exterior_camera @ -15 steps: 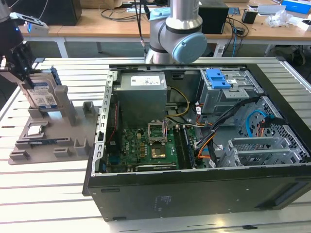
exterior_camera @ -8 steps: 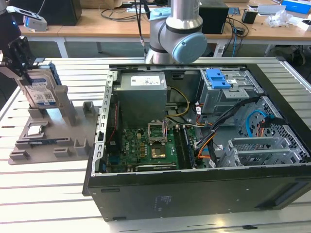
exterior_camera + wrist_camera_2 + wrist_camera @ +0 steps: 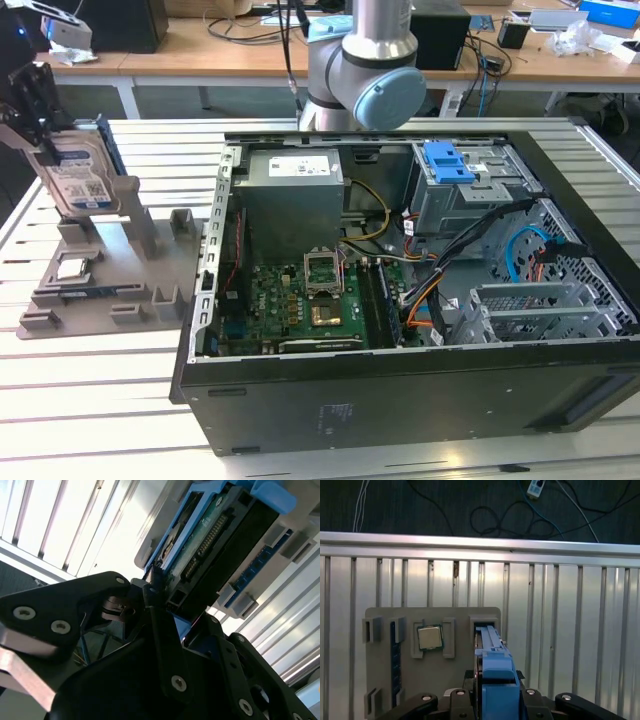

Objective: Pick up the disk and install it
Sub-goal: 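Pick up the disk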

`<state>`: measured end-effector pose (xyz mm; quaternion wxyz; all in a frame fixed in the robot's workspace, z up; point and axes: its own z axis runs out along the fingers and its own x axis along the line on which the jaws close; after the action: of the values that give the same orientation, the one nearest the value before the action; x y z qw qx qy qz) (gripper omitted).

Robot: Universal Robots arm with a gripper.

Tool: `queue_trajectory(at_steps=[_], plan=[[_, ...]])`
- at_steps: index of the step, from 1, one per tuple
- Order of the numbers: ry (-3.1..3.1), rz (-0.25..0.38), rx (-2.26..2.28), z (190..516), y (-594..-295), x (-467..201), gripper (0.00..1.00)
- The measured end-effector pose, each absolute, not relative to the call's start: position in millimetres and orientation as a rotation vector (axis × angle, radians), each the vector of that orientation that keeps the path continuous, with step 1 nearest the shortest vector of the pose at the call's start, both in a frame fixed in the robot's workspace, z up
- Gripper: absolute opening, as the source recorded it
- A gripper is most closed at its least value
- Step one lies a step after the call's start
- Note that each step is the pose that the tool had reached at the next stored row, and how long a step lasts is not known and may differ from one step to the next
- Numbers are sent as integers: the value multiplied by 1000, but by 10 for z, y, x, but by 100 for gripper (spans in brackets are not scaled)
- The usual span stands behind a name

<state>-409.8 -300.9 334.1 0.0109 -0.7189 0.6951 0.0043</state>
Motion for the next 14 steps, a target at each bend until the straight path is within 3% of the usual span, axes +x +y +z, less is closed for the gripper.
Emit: queue_trajectory(at_steps=[14], plan=[[2168, 14, -2242, 3597, -2979, -4098, 37]])
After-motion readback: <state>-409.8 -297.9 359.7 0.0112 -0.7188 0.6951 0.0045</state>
